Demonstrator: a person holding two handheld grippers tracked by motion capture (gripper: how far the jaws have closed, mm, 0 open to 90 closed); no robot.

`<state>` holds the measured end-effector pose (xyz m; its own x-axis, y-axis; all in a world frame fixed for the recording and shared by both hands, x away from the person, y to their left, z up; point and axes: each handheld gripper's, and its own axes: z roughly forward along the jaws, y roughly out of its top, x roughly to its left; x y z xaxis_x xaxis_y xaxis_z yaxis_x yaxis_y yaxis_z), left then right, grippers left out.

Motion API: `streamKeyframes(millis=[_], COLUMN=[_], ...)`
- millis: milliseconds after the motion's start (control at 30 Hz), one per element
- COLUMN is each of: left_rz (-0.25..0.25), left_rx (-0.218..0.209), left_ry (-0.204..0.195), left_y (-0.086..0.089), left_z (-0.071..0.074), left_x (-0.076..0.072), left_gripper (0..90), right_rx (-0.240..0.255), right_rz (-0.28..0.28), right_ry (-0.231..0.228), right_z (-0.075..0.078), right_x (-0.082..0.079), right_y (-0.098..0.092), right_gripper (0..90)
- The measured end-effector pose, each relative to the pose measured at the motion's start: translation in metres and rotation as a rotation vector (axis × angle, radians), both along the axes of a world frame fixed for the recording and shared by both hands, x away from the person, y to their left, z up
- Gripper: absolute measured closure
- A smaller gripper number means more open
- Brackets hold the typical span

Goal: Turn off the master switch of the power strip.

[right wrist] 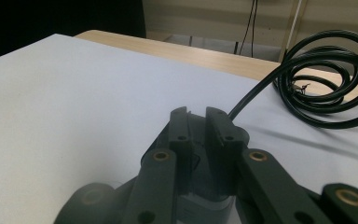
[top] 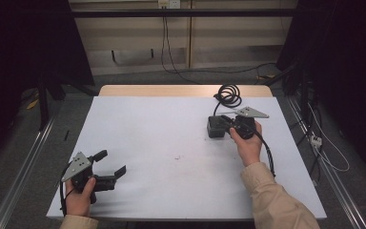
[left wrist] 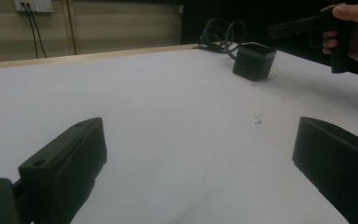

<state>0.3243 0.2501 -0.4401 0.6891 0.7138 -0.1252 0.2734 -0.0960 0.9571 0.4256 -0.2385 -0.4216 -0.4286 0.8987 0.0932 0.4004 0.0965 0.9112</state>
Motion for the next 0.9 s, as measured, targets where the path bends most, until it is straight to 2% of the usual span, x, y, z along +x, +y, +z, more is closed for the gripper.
streamKeyframes(millis=[900], left_rz=[-0.002], left_rx=[0.007], left_ry=[0.001], left_y=[0.0002], left_z=[-0.0004], left_x=[-0.0002], left_gripper=[2.5], right_rx=[-0.008], right_rz=[0.013], right_ry=[0.009], right_z=[-0.0005], right_x=[0.0061], right_y=[0.0024], right_gripper=[84.8])
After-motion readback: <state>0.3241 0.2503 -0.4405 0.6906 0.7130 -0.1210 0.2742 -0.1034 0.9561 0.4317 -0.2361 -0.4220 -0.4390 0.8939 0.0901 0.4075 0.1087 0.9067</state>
